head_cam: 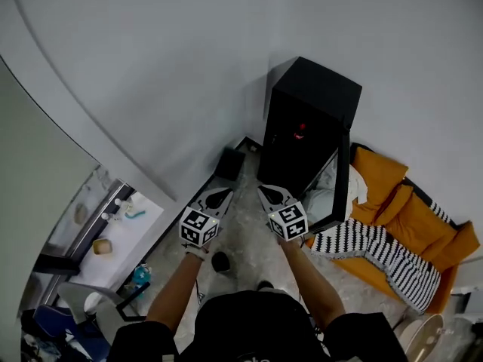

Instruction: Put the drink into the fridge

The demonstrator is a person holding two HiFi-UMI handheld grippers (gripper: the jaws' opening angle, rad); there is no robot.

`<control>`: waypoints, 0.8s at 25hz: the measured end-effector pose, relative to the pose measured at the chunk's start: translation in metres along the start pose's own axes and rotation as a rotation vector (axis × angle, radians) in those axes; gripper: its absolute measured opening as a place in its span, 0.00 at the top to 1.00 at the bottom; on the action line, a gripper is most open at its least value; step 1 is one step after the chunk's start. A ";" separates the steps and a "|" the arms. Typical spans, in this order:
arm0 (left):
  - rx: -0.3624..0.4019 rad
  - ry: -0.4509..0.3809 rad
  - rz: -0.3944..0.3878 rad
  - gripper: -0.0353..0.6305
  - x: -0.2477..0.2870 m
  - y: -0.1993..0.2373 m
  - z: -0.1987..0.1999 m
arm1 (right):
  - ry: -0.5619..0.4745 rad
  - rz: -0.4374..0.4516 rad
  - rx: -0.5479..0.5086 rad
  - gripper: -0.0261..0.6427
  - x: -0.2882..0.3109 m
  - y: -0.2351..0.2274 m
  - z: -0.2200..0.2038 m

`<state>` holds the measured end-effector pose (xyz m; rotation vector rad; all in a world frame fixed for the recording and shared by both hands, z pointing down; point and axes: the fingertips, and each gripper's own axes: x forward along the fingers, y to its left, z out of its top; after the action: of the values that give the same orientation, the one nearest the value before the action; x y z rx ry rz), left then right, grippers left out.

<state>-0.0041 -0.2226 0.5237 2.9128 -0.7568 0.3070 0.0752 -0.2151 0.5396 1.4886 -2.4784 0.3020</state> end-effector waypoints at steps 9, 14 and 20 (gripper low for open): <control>-0.028 -0.033 0.157 0.94 -0.040 -0.085 -0.004 | -0.013 0.107 -0.023 0.95 -0.084 0.029 -0.021; -0.037 -0.032 0.191 0.94 -0.056 -0.114 -0.010 | -0.014 0.127 -0.023 0.95 -0.114 0.038 -0.029; -0.039 -0.033 0.214 0.94 -0.067 -0.127 -0.009 | -0.021 0.155 -0.044 0.95 -0.125 0.050 -0.024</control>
<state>-0.0007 -0.0793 0.5091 2.8106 -1.0700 0.2604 0.0907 -0.0802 0.5218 1.2924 -2.6045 0.2579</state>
